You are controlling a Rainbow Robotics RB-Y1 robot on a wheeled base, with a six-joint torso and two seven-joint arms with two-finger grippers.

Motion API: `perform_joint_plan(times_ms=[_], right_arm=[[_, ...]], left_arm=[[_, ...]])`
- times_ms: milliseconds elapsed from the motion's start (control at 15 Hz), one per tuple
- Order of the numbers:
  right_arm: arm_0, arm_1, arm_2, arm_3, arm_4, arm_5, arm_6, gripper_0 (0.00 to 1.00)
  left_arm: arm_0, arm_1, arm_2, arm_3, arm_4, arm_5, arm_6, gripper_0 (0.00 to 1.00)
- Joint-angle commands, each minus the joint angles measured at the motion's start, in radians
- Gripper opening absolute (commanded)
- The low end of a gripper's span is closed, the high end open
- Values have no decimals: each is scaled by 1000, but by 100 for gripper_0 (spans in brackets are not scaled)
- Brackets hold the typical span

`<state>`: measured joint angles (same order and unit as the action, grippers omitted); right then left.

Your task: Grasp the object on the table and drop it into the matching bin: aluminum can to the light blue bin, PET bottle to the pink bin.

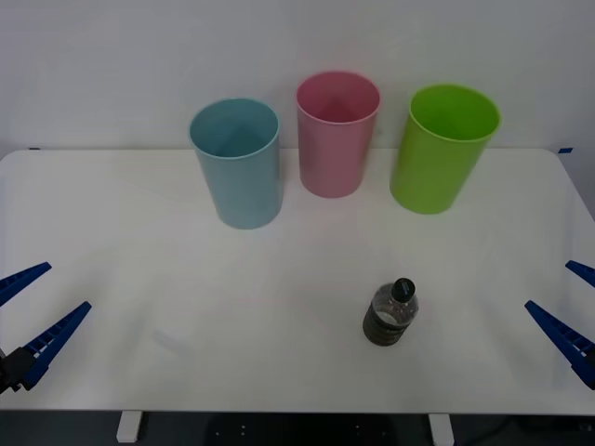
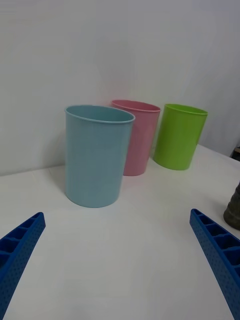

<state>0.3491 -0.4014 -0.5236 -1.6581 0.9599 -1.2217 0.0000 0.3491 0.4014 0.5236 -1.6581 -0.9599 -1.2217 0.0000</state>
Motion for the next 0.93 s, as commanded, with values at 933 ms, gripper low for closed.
perform_joint_plan(times_ms=[933], right_arm=[[51,-79,112,44,-32,21,204,100]], left_arm=[[0,0,0,0,0,0,0,100]])
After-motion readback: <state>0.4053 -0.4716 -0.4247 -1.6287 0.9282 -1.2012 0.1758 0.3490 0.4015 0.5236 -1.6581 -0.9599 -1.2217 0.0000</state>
